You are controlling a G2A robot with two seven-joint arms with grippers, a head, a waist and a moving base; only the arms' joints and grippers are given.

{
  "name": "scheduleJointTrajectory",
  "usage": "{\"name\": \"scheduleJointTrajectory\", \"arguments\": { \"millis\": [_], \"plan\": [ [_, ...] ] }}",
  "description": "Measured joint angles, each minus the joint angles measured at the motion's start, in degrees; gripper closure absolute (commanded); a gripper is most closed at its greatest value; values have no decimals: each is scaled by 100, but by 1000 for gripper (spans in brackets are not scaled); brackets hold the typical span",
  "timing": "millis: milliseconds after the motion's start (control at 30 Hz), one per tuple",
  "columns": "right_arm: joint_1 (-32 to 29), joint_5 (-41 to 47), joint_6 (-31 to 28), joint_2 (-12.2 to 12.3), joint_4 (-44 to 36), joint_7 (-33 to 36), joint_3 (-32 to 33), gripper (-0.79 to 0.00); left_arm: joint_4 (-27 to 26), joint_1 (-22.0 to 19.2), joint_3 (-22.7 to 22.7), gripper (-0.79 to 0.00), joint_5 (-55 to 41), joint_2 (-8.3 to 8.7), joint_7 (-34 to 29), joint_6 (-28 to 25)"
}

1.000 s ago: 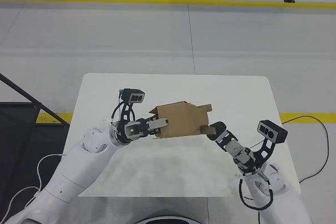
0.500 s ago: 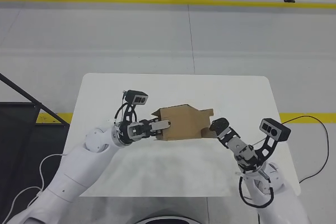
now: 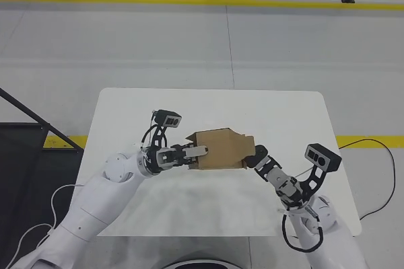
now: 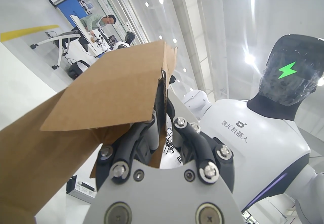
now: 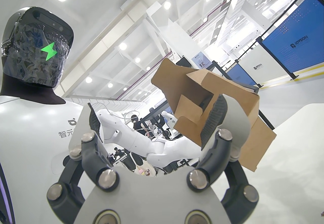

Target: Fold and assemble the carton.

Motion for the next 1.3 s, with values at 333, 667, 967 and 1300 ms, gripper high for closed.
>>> {"name": "scheduleJointTrajectory", "arguments": {
  "millis": [333,667,967,1300],
  "plan": [
    [24,-90,0,-48,41,186,-41,-785,49,-12,9,0,173,-56,-52,52],
    [52,-220,0,-72,61,255,-113,-785,57,-10,-13,0,217,-94,-75,75],
    [81,-230,0,-88,114,173,-107,-785,37,3,-60,0,219,-116,-101,101],
    [23,-136,0,-108,91,46,24,-785,19,25,-138,0,255,-132,-103,103]
  ]
}}
